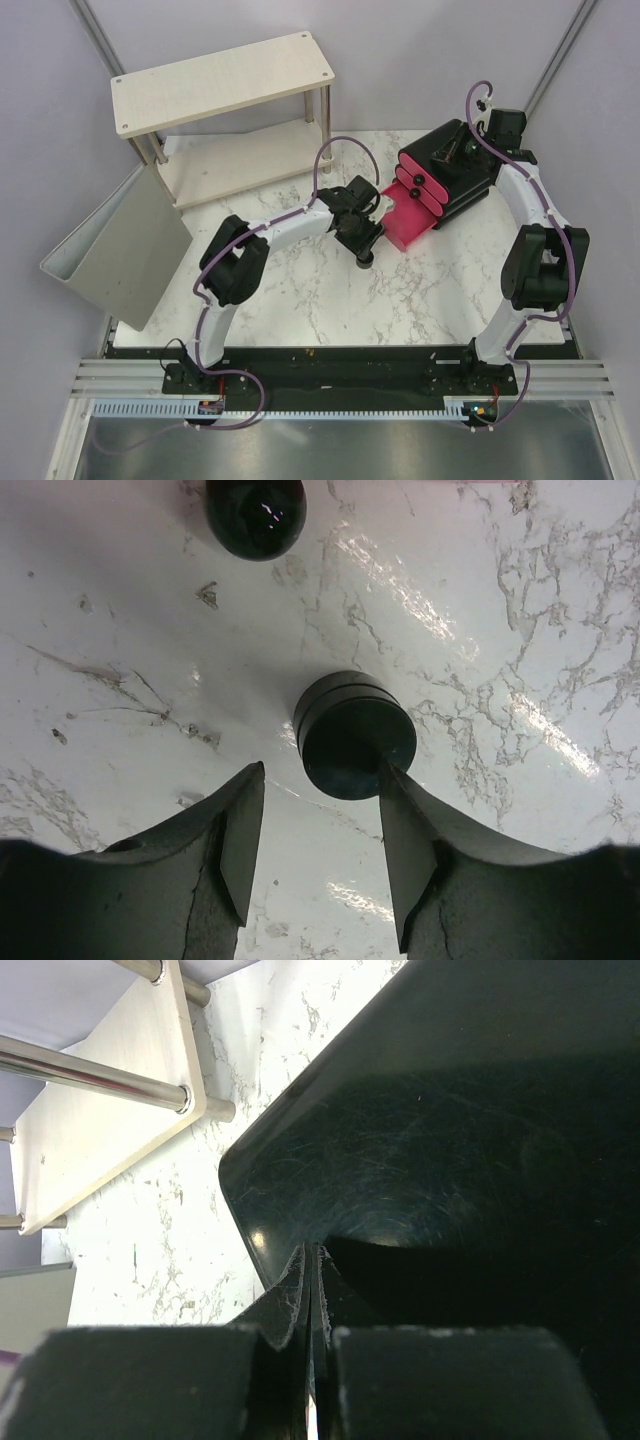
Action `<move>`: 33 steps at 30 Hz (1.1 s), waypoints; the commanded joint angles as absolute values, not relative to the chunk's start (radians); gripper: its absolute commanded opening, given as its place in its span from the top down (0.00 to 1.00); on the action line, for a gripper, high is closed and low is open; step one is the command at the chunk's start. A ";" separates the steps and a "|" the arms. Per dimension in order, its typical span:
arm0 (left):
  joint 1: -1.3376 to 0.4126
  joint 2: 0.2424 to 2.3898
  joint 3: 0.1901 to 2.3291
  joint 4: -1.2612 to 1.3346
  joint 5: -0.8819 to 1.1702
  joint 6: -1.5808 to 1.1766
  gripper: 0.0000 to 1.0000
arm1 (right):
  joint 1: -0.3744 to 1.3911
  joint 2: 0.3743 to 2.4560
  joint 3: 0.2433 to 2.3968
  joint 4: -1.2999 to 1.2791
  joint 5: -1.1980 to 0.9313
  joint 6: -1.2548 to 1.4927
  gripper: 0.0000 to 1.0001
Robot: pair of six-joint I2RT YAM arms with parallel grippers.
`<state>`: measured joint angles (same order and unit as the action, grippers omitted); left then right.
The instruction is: Organize the makeup
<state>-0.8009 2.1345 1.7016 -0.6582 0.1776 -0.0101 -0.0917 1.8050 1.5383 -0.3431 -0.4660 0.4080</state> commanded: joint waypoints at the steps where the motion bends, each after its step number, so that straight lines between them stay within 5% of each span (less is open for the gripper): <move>1: -0.818 2.163 1.766 -0.664 0.156 0.051 0.43 | -0.094 1.858 1.482 -0.515 -0.417 0.377 1.00; 33: -0.851 2.264 1.833 -0.681 0.129 0.069 0.39 | -0.094 1.855 1.482 -0.517 -0.419 0.379 1.00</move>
<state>-0.8452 2.2387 1.7802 -0.6777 0.1528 0.0307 -0.0937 1.8050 1.5375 -0.3431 -0.4717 0.4080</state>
